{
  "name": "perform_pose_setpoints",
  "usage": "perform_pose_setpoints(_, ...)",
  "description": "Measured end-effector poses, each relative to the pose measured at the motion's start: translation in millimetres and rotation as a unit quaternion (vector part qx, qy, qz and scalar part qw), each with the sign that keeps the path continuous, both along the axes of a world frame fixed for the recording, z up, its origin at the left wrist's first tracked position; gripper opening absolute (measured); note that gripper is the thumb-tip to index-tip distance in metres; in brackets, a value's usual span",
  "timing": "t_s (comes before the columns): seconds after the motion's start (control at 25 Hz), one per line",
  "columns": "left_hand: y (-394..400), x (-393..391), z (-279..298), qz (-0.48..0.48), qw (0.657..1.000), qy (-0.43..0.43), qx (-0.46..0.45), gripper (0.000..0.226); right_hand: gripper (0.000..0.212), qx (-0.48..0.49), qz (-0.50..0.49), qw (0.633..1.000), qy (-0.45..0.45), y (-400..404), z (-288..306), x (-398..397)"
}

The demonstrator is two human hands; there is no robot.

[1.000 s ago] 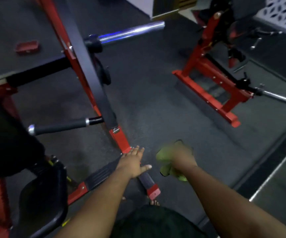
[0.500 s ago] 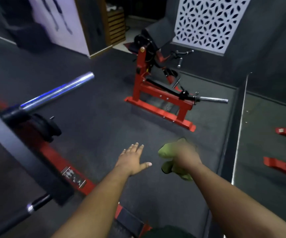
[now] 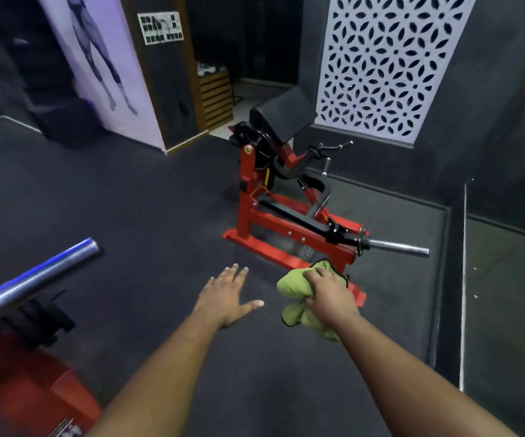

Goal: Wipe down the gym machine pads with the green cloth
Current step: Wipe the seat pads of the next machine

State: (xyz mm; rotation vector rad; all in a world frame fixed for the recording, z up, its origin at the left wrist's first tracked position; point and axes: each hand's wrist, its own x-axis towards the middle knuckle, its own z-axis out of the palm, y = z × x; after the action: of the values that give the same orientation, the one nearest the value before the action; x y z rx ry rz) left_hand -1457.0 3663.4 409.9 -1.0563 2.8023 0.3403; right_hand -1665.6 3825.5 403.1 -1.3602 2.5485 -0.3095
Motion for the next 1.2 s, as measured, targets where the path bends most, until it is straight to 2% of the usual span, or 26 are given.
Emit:
perform_pose_setpoints(0.4,-134.4,-95.9,3.8,0.050,0.998,0.019,-0.019,0.104,0.052,-0.021,0.046,0.999,0.010,-161.2,9.2,-117.7)
perform_pose_setpoints(0.76,-366.8,-170.0,15.8,0.031,0.998,0.042,-0.016,0.104,0.054,-0.055,0.046,0.997,0.014,-388.9,15.0,-177.2)
perform_pose_setpoints(0.96,-496.1,-210.6,48.4,0.008,0.998,0.059,-0.033,0.102,0.058,-0.100,-0.005,0.995,0.009,-503.2,40.8,-217.6)
perform_pose_setpoints(1.2,-631.1,-276.5,57.0,-0.039,0.997,0.046,-0.054,0.101,0.063,-0.162,-0.053,0.985,0.007,-636.2,42.0,-276.6)
